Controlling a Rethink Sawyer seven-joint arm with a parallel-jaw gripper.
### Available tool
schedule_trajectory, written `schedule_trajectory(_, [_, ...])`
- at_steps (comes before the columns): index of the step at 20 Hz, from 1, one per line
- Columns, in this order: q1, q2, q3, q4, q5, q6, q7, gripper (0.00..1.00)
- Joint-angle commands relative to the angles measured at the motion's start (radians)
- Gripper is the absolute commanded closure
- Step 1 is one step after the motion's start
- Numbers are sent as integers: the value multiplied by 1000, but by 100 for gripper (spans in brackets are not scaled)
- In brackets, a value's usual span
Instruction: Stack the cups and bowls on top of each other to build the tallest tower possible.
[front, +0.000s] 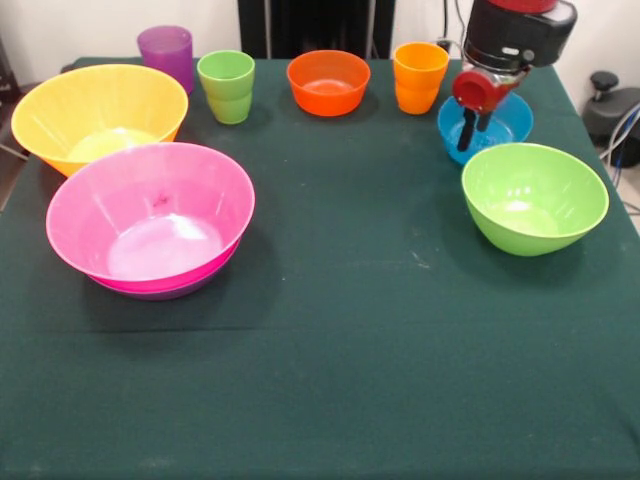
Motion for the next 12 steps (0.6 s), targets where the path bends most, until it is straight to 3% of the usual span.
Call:
schedule_trajectory(1, [-38, 66, 122, -28, 31, -60, 68, 0])
schedule_trajectory(12, [-54, 70, 149, -3, 13, -106, 65, 0])
